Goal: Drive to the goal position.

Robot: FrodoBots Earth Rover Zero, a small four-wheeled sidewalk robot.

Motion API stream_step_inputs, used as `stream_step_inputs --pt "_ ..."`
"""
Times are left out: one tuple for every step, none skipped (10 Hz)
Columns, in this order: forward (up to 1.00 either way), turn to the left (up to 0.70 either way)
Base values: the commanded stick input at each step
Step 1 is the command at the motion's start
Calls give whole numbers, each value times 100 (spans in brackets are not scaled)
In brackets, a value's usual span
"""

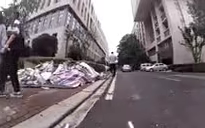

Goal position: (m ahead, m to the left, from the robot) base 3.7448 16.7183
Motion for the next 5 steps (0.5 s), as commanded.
stream_step_inputs --pt "45 27" --pt "45 27" --pt "45 27" --pt "45 27" --pt "45 27"
